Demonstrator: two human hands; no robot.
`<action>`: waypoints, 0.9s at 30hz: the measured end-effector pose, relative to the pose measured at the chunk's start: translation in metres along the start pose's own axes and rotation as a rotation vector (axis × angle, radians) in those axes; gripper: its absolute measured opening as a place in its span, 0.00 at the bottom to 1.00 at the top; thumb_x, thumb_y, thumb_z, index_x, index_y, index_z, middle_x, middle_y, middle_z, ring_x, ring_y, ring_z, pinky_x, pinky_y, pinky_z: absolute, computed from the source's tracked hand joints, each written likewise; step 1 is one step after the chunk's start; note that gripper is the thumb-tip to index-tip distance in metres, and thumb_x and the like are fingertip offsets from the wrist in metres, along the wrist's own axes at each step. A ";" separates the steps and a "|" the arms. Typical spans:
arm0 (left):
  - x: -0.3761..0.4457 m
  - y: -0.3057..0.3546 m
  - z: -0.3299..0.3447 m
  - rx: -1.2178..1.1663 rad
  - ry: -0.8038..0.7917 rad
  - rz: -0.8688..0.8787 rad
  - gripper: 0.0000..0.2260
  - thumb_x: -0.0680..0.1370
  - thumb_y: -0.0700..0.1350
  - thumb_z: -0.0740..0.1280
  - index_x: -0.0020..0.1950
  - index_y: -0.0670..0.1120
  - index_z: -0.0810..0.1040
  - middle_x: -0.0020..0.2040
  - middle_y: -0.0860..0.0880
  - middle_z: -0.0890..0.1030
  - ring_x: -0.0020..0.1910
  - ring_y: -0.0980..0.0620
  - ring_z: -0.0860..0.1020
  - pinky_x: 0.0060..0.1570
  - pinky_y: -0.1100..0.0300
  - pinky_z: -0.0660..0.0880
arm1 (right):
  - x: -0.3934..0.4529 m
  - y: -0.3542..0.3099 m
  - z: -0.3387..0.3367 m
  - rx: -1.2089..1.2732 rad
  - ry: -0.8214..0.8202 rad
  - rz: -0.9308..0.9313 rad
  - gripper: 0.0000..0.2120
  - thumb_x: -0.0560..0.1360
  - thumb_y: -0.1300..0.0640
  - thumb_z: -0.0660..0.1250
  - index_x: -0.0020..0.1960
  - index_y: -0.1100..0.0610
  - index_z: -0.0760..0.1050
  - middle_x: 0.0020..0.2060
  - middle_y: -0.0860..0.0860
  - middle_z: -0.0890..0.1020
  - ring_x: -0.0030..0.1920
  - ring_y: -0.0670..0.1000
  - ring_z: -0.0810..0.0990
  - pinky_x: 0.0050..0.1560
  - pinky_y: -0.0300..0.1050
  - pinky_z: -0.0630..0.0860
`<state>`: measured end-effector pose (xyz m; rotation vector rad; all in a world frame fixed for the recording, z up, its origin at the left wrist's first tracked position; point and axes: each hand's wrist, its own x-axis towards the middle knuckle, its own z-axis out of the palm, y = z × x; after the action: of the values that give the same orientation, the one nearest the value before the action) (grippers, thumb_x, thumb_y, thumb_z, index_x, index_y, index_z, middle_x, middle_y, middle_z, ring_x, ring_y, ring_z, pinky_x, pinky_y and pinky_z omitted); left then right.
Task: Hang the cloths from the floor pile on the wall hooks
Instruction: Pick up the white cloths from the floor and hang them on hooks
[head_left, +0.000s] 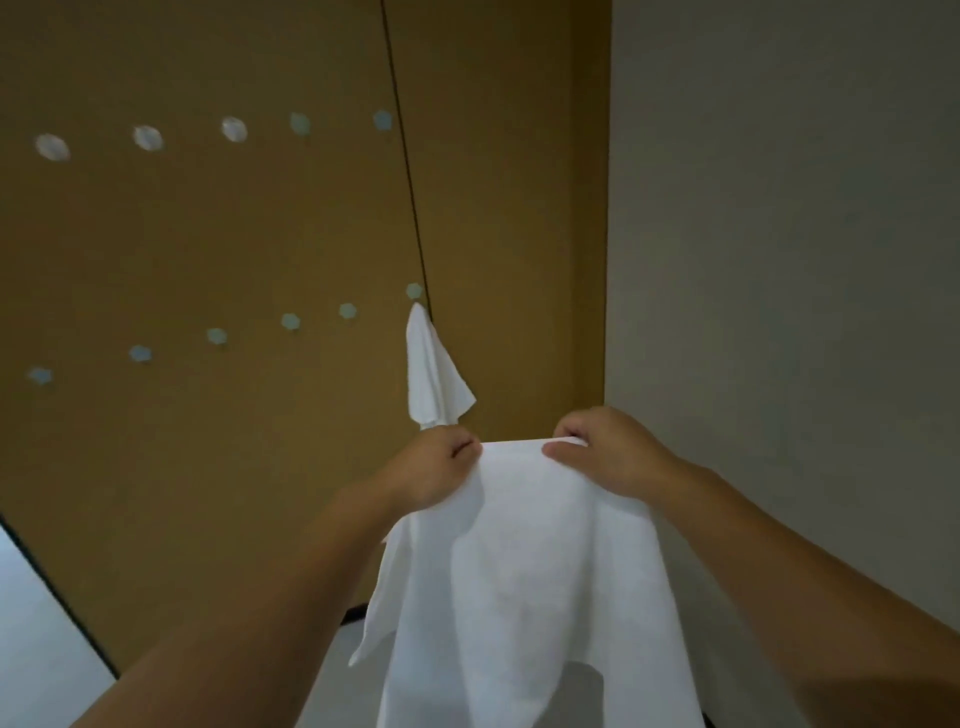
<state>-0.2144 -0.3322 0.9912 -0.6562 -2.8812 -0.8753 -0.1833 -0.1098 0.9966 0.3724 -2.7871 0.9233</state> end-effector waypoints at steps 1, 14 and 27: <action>0.001 -0.015 -0.008 0.007 0.015 -0.021 0.15 0.81 0.47 0.57 0.34 0.53 0.70 0.35 0.56 0.74 0.37 0.55 0.73 0.34 0.62 0.65 | 0.014 -0.009 0.011 0.014 -0.008 -0.011 0.08 0.75 0.49 0.66 0.39 0.49 0.76 0.37 0.44 0.79 0.41 0.47 0.77 0.41 0.43 0.71; 0.066 -0.222 -0.106 -0.076 0.189 -0.140 0.12 0.79 0.46 0.60 0.39 0.41 0.74 0.36 0.47 0.74 0.33 0.53 0.70 0.35 0.58 0.67 | 0.223 -0.100 0.147 0.068 0.021 -0.071 0.10 0.77 0.51 0.65 0.51 0.54 0.81 0.44 0.46 0.81 0.47 0.47 0.78 0.48 0.41 0.71; 0.210 -0.345 -0.149 -0.015 0.358 -0.284 0.13 0.80 0.48 0.61 0.44 0.41 0.78 0.42 0.45 0.79 0.41 0.50 0.74 0.40 0.60 0.67 | 0.429 -0.082 0.219 0.003 0.105 -0.159 0.12 0.77 0.48 0.63 0.49 0.55 0.81 0.44 0.51 0.83 0.45 0.52 0.80 0.49 0.50 0.77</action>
<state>-0.5582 -0.5916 0.9745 -0.0734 -2.6746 -0.9329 -0.5878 -0.3823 0.9761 0.5218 -2.6173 0.8841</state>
